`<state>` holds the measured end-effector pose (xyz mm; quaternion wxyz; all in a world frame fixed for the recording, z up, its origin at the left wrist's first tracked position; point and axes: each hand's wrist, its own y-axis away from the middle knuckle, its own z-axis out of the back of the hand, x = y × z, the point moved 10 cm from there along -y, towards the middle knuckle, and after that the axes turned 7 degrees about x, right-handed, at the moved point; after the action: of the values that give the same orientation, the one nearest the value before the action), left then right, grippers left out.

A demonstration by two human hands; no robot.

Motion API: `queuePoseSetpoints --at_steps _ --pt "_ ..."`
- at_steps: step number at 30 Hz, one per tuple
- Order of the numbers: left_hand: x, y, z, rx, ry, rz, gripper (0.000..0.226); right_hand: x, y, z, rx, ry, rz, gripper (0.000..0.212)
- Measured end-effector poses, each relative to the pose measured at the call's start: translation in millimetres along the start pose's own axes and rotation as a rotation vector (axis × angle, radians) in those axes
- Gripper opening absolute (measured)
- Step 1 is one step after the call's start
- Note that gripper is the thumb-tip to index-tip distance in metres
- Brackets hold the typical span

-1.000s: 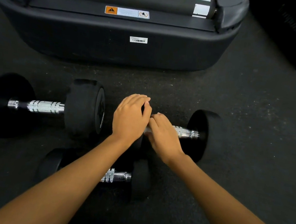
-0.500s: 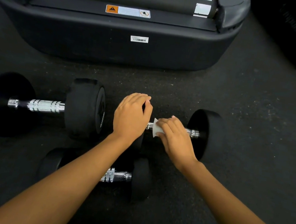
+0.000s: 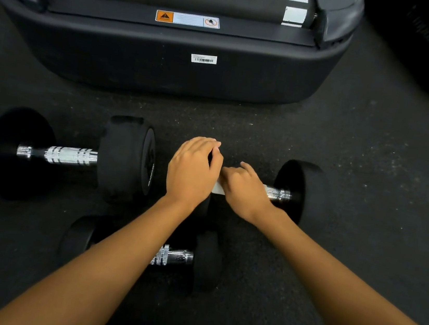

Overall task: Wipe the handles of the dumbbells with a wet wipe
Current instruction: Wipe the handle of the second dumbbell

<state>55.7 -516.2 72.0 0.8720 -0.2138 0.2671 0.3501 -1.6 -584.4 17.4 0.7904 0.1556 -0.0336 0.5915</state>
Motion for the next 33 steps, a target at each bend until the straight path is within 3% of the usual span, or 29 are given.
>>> queuePoseSetpoints --at_steps 4,6,11,15,19,26,33 --pt "-0.6 1.5 0.5 -0.006 0.002 -0.012 0.028 2.9 19.7 2.5 -0.16 -0.062 0.059 0.021" --pt "-1.2 2.2 0.6 -0.005 0.001 -0.014 0.028 2.0 19.3 3.0 -0.155 -0.093 0.06 0.021" --pt "-2.2 2.2 1.0 0.008 -0.001 -0.014 0.028 -1.0 -6.2 -5.6 0.069 -0.056 0.009 0.027" --pt "-1.5 2.9 1.6 0.0 0.006 -0.014 0.028 -25.7 -7.5 -9.6 0.308 -0.185 -0.119 0.031" --pt "-1.5 1.9 1.2 -0.004 0.008 -0.008 0.028 -42.0 -7.3 -11.7 0.397 -0.208 -0.25 0.034" --pt "-0.4 1.7 0.0 0.004 0.019 -0.009 0.028 -9.9 -2.7 -10.0 0.234 -0.204 -0.015 0.025" --pt "-1.3 1.7 0.0 0.009 0.019 -0.007 0.028 -41.0 8.7 -6.2 0.137 -0.187 -0.147 0.029"
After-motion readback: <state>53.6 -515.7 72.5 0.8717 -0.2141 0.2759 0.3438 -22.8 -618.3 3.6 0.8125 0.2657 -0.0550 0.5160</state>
